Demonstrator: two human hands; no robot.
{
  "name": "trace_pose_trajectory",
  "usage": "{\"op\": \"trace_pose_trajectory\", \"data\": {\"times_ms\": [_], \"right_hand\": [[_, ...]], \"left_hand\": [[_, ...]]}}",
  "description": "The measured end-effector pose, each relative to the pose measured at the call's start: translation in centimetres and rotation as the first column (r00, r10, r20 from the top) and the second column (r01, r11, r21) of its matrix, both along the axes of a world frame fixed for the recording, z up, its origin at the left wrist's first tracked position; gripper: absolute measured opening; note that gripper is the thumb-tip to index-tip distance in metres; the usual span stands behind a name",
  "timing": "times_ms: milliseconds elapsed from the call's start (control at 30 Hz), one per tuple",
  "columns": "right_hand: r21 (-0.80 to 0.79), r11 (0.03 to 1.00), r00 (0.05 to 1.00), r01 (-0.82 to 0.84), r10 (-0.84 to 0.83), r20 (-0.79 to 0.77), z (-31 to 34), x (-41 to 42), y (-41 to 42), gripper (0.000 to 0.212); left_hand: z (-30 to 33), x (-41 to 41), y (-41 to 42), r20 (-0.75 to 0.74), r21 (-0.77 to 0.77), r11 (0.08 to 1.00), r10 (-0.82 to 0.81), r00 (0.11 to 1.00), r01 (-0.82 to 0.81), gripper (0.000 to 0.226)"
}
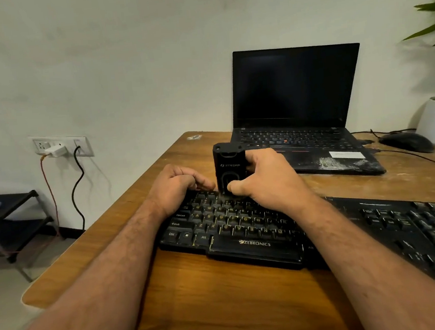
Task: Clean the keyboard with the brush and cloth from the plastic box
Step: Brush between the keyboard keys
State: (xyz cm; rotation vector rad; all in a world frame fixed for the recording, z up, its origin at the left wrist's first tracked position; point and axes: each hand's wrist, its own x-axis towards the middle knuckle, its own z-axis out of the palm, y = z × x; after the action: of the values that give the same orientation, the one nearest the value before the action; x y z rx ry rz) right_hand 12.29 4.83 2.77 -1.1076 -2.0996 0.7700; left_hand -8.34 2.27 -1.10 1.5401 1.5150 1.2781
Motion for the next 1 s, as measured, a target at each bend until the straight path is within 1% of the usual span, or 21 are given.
{"op": "trace_pose_trajectory", "data": {"times_ms": [33,100,167,200,267,333,433,567,667,700,800,867,933,1000], "right_hand": [[0.015,0.999,0.999,0.039,-0.039,-0.004,0.0,-0.1,0.1,0.038],[0.035,0.996,0.996,0.08,-0.079,-0.034,0.0,-0.4,0.2,0.04],[0.026,0.999,0.996,0.025,-0.023,-0.082,0.0,-1.1,0.0,0.041],[0.031,0.999,0.997,-0.009,0.012,-0.076,0.0,-1.7,-0.3,0.041],[0.068,0.997,0.999,-0.034,0.035,-0.009,-0.2,-3.2,-0.5,0.039],[0.085,0.996,1.0,-0.003,0.0,0.026,-0.4,-4.3,-0.1,0.037],[0.124,0.99,0.997,0.065,-0.071,0.044,-0.2,-4.4,0.6,0.035],[0.064,0.998,1.0,-0.001,0.0,0.018,-0.4,-3.9,0.3,0.037],[0.074,0.994,0.996,0.082,-0.083,0.011,-0.4,-3.7,0.5,0.04],[0.066,0.994,0.996,0.085,-0.085,0.003,-0.3,-3.5,0.4,0.04],[-0.018,0.999,0.998,-0.047,0.046,-0.049,-0.1,-2.6,-0.5,0.038],[-0.008,0.998,0.997,-0.069,0.069,-0.039,-0.4,-2.3,-1.4,0.037],[0.028,0.999,0.999,-0.021,0.022,-0.033,-0.6,-2.4,-1.6,0.037],[0.052,0.998,1.0,-0.021,0.021,-0.014,-0.2,-2.7,-1.5,0.037]], "left_hand": [[-0.1,0.0,0.0,0.002,-0.002,1.0,-0.005,1.0,0.005,0.031],[0.0,0.0,0.1,0.015,-0.007,1.0,-0.006,1.0,0.007,0.039],[0.0,-0.1,0.2,0.088,0.006,1.0,0.018,0.996,-0.019,0.048],[0.0,-0.1,0.4,0.115,0.021,0.999,0.041,0.993,-0.044,0.05],[0.1,-0.3,0.6,0.109,0.025,0.992,0.118,0.987,-0.122,0.053],[0.0,-0.5,0.7,0.091,0.01,0.986,0.163,0.982,-0.164,0.055],[-0.1,-0.4,0.5,0.076,0.012,0.99,0.142,0.987,-0.143,0.059],[0.1,-0.2,0.5,0.049,0.008,0.99,0.14,0.989,-0.141,0.055],[0.2,0.2,0.2,0.032,0.022,0.988,0.154,0.987,-0.155,0.053],[0.1,0.2,0.4,0.021,0.025,0.987,0.159,0.987,-0.159,0.052],[-0.1,-0.1,0.5,-0.02,0.029,0.988,0.154,0.988,-0.153,0.044],[-0.3,-0.4,0.8,-0.062,0.049,0.987,0.157,0.986,-0.154,0.038],[-0.3,-0.3,0.7,-0.064,0.068,0.985,0.16,0.985,-0.156,0.036],[-0.2,-0.1,0.5,-0.072,0.081,0.985,0.157,0.985,-0.151,0.032]]}}
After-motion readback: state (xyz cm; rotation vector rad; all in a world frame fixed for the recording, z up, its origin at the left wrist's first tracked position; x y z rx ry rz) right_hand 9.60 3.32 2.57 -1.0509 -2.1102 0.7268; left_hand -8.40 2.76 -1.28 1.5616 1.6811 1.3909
